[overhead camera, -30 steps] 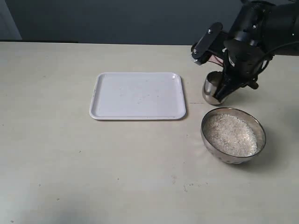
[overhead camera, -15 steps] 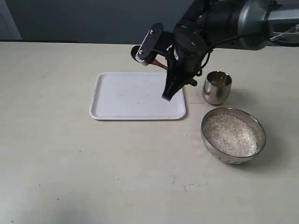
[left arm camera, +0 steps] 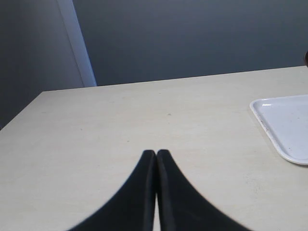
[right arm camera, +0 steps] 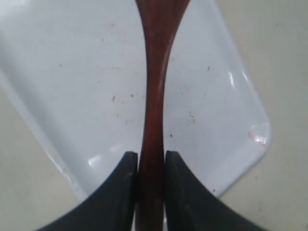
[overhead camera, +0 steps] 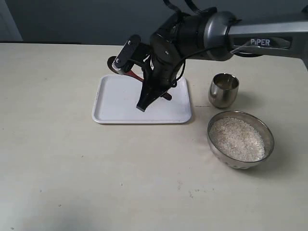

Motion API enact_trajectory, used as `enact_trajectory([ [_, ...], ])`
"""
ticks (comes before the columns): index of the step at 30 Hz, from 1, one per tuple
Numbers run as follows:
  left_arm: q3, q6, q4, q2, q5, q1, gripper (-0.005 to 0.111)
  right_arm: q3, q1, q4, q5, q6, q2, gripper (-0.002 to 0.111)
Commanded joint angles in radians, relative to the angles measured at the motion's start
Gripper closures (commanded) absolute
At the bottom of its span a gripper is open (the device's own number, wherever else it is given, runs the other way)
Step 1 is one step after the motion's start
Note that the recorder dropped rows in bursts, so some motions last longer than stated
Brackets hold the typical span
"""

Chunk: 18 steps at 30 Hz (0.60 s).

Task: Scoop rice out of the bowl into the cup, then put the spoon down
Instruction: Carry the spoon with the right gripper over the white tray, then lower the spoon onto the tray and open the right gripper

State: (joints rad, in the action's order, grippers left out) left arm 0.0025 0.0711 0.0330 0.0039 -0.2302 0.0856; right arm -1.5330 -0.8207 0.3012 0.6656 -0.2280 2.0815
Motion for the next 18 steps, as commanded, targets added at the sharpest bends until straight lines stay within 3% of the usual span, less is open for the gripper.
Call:
enact_trajectory([
  [1, -0.003, -0.004, -0.001, -0.004, 0.013, 0.007, 0.106, -0.008, 0.000, -0.024, -0.005, -0.007, 0.005, 0.109],
  [18, -0.003, -0.004, -0.001, -0.004, 0.013, 0.007, 0.106, -0.008, 0.000, -0.008, -0.049, -0.004, 0.077, 0.109],
])
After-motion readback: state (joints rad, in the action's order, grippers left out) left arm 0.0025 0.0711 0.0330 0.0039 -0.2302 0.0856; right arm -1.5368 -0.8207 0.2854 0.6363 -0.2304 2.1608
